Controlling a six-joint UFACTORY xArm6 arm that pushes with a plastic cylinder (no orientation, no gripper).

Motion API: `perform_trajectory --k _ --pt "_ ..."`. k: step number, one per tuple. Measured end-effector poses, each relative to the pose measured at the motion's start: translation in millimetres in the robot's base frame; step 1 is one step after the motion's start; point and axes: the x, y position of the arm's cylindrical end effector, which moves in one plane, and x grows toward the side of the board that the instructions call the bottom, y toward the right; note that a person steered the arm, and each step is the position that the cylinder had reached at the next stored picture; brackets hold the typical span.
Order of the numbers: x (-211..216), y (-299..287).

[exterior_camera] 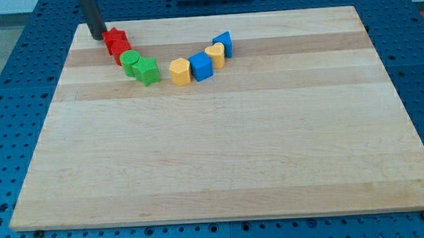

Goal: Place the blue triangle at the top of the yellow heart

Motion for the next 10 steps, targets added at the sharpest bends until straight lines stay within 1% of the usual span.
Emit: perform_trajectory --k 1,2,3,4,5,6,8,9,10 --pt "0 0" --pt "-15 5" --pt "-29 50" --pt "-29 108" --pt "-19 154" --pt "-6 163" --pt "-6 167" --pt "-6 214" --pt "1 282"
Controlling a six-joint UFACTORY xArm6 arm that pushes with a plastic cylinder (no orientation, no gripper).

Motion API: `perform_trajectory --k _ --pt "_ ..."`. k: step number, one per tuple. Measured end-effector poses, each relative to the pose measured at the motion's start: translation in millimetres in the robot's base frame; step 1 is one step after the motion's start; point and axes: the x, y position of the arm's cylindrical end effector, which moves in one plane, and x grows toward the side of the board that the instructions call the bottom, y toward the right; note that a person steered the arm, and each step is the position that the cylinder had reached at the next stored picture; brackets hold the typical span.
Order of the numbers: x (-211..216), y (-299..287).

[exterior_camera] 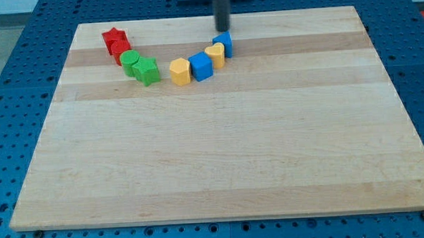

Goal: Place the blue triangle at the top of the yellow heart

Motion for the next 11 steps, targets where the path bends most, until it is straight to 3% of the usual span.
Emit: perform_trajectory --k 2,3,6,8,9,11 --pt "62 66" --pt "53 69" --pt "35 -23" --pt "89 28" --pt "85 38" --pt "3 8"
